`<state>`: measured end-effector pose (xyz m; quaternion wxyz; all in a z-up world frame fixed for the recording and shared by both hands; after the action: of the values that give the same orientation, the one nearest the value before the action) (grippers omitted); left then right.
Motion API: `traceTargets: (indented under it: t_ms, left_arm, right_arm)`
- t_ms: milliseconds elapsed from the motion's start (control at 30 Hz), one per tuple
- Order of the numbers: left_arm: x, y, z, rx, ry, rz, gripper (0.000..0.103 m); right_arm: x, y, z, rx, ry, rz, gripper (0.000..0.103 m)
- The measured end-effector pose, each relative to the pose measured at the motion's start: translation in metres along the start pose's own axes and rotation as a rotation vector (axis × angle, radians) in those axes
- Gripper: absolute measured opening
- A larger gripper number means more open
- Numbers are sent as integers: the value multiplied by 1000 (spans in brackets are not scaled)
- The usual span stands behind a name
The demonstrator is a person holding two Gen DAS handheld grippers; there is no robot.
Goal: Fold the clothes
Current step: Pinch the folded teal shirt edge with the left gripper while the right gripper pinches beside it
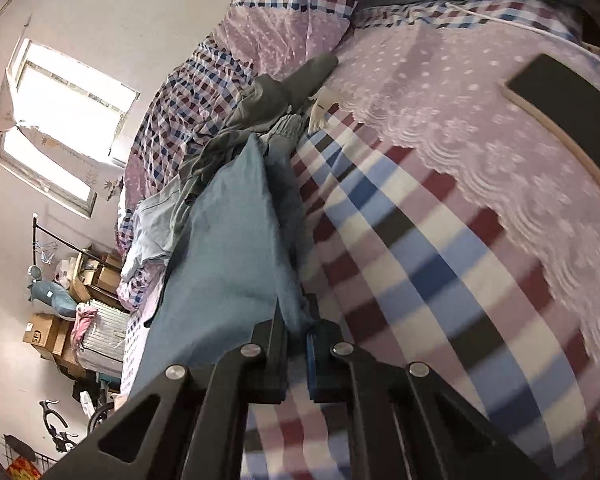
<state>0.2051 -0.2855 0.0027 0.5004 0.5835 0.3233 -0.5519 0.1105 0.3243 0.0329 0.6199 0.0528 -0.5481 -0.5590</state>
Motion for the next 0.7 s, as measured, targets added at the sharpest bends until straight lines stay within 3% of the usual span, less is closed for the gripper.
traceTargets:
  t_ms: [200, 500, 700]
  left_arm:
    - [-7, 34, -17, 15, -7, -10, 5]
    - [-28, 94, -47, 21, -44, -28, 5]
    - [-29, 110, -55, 17, -66, 16, 5]
  right_arm:
    - [-20, 41, -16, -8, -75, 29, 5]
    - [-32, 107, -35, -16, -90, 52, 5]
    - [-46, 118, -49, 27, -94, 21, 5]
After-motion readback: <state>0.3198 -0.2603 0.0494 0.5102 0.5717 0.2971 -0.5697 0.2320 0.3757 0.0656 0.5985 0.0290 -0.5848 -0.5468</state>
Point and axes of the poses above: each gripper's, at about its wrist camera, not at the fingertips, and y roughly against the way its jaws point, x to its left, z to its top, the point moved 6 cm from there along -y, roughly the way its jaws point, and after that the axes turned 8 degrees about -z, right-handed, at the moved point
